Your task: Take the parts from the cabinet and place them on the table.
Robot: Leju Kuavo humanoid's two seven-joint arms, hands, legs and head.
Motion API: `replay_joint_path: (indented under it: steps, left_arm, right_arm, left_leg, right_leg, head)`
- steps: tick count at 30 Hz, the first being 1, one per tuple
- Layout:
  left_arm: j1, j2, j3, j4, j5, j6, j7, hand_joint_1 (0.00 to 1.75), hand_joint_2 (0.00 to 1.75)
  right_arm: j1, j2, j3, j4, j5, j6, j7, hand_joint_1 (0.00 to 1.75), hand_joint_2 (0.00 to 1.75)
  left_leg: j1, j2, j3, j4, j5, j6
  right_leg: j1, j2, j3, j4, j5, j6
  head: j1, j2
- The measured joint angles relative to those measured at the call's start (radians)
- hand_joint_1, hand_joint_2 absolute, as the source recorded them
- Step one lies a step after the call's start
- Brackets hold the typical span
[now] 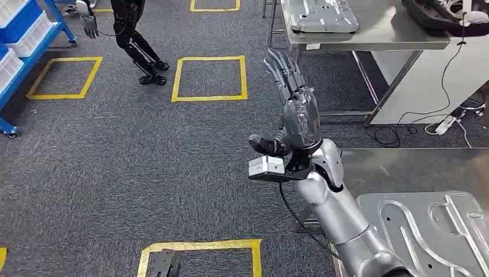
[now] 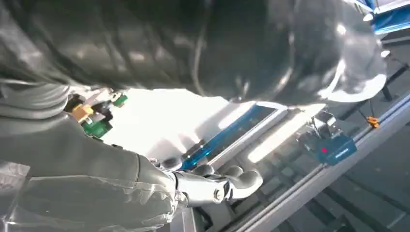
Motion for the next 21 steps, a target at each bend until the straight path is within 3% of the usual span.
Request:
replay_joint_path:
  steps: [1, 2, 3, 5, 6, 7, 8, 10, 11, 12, 14, 16, 17, 18, 20, 21]
  left_arm:
    - [0.011, 0.018, 0.001, 0.0, 0.002, -0.039, -0.006, 0.0, 0.0]
    - [0.025, 0.032, 0.001, 0.0, 0.0, -0.06, -0.01, 0.0, 0.0]
    - [0.032, 0.047, 0.001, 0.0, 0.0, -0.068, -0.012, 0.0, 0.0]
    - [0.035, 0.064, 0.001, 0.0, -0.007, -0.072, -0.012, 0.0, 0.0]
    - [0.036, 0.068, 0.002, 0.0, -0.008, -0.071, -0.011, 0.0, 0.0]
    - [0.035, 0.073, 0.002, 0.0, -0.01, -0.07, -0.01, 0.0, 0.0]
    - [0.037, 0.076, 0.002, 0.0, -0.012, -0.07, -0.008, 0.0, 0.0]
    - [0.048, 0.087, 0.001, 0.0, -0.013, -0.07, -0.004, 0.0, 0.0]
    - [0.053, 0.089, 0.001, 0.0, -0.013, -0.07, -0.003, 0.0, 0.0]
    - [0.054, 0.09, 0.001, 0.0, -0.015, -0.071, -0.003, 0.0, 0.0]
    - [0.055, 0.093, 0.001, 0.0, -0.016, -0.075, -0.003, 0.0, 0.0]
    - [0.06, 0.095, 0.001, 0.0, -0.02, -0.081, -0.005, 0.0, 0.0]
    - [0.066, 0.095, 0.0, 0.0, -0.022, -0.087, -0.005, 0.0, 0.0]
    - [0.067, 0.097, 0.0, 0.0, -0.026, -0.091, -0.002, 0.0, 0.0]
    - [0.066, 0.098, -0.004, 0.0, -0.035, -0.096, 0.005, 0.0, 0.0]
    - [0.068, 0.098, -0.006, 0.0, -0.041, -0.097, 0.009, 0.0, 0.0]
  right_arm:
    - [-0.005, 0.0, 0.0, 0.0, -0.001, 0.003, -0.001, 0.0, 0.0]
    - [-0.009, 0.0, 0.0, 0.001, -0.003, 0.005, -0.001, 0.0, 0.0]
    - [-0.01, 0.0, 0.0, 0.001, -0.005, 0.004, -0.001, 0.0, 0.0]
    - [-0.006, -0.002, 0.0, 0.002, -0.008, 0.004, 0.001, 0.0, 0.0]
    - [-0.003, -0.003, 0.0, 0.003, -0.01, 0.003, 0.0, 0.0, 0.0]
    - [0.0, -0.004, 0.0, 0.005, -0.01, 0.003, 0.0, 0.0, 0.0]
    - [0.002, -0.004, 0.0, 0.005, -0.01, 0.002, 0.0, 0.0, 0.0]
    - [0.004, -0.004, 0.0, 0.005, -0.01, -0.001, 0.001, 0.0, 0.0]
    - [0.005, -0.004, 0.0, 0.005, -0.01, -0.005, 0.001, 0.0, 0.0]
    - [0.005, -0.005, 0.0, 0.006, -0.01, -0.007, 0.001, 0.0, 0.0]
    - [0.01, -0.004, 0.0, 0.006, -0.01, -0.008, 0.001, 0.0, 0.0]
    - [0.012, -0.004, 0.0, 0.006, -0.009, -0.008, 0.001, 0.0, 0.0]
    - [0.013, -0.005, 0.0, 0.007, -0.009, -0.009, 0.001, 0.0, 0.0]
    - [0.013, -0.005, 0.0, 0.007, -0.01, -0.011, 0.0, 0.0, 0.0]
    - [0.028, -0.011, 0.0, 0.008, -0.011, -0.012, -0.001, 0.0, 0.0]
    - [0.039, -0.015, 0.0, 0.01, -0.011, -0.013, 0.0, 0.0, 0.0]
  left_leg:
    - [-0.001, 0.002, -0.003, 0.003, -0.005, -0.006]
    - [-0.004, 0.063, -0.01, 0.031, -0.024, -0.009]
    - [-0.004, 0.092, -0.035, 0.085, -0.057, -0.012]
    - [-0.001, 0.114, -0.11, 0.237, -0.123, -0.02]
    - [-0.001, 0.116, -0.137, 0.287, -0.138, -0.023]
    - [-0.001, 0.117, -0.142, 0.292, -0.126, -0.024]
    - [0.0, 0.12, -0.126, 0.262, -0.102, -0.025]
    - [0.001, 0.146, -0.029, 0.087, -0.014, -0.022]
    - [-0.004, 0.19, 0.003, 0.018, -0.015, -0.019]
    - [-0.014, 0.195, 0.009, 0.011, -0.016, -0.007]
    - [-0.015, 0.17, 0.002, 0.012, -0.014, 0.003]
    - [-0.01, 0.15, 0.009, 0.001, -0.008, 0.017]
    - [-0.007, 0.142, 0.013, -0.006, -0.005, 0.022]
    - [-0.006, 0.137, 0.013, -0.008, -0.003, 0.028]
    - [-0.006, 0.117, 0.01, -0.007, -0.002, 0.035]
    - [-0.006, 0.104, 0.01, -0.007, -0.002, 0.036]
  right_leg:
    - [-0.013, -0.009, 0.006, -0.011, 0.005, -0.008]
    - [-0.008, -0.022, 0.014, -0.018, 0.006, -0.014]
    - [-0.005, -0.031, 0.016, -0.018, 0.005, -0.018]
    - [0.0, -0.06, 0.017, -0.015, 0.001, -0.024]
    - [0.001, -0.074, 0.017, -0.013, -0.001, -0.026]
    - [0.001, -0.088, 0.018, -0.012, -0.004, -0.026]
    - [0.001, -0.099, 0.019, -0.011, -0.006, -0.025]
    - [0.001, -0.122, 0.024, -0.006, -0.015, -0.021]
    - [0.003, -0.129, 0.026, -0.003, -0.019, -0.015]
    - [0.011, -0.135, 0.023, 0.0, -0.022, -0.011]
    - [0.012, -0.151, 0.026, -0.005, -0.022, -0.006]
    - [0.014, -0.165, 0.032, -0.007, -0.027, 0.006]
    - [0.005, -0.122, 0.029, 0.011, -0.043, 0.012]
    - [0.004, -0.086, 0.006, 0.059, -0.078, 0.013]
    - [0.004, -0.06, -0.07, 0.216, -0.152, 0.015]
    - [0.004, -0.057, -0.101, 0.275, -0.168, 0.015]
  head:
    - [0.0, 0.0]
    - [0.0, 0.0]
    - [-0.001, 0.0]
    - [-0.001, 0.0]
    - [-0.001, 0.0]
    - [-0.001, 0.0]
    - [-0.001, 0.0]
    - [-0.001, 0.0]
    - [-0.001, 0.0]
    - [0.0, 0.0]
    - [0.0, 0.0]
    - [0.0, 0.0]
    - [0.0, 0.0]
    - [0.0, 0.0]
    - [0.0, 0.0]
    - [0.0, 0.0]
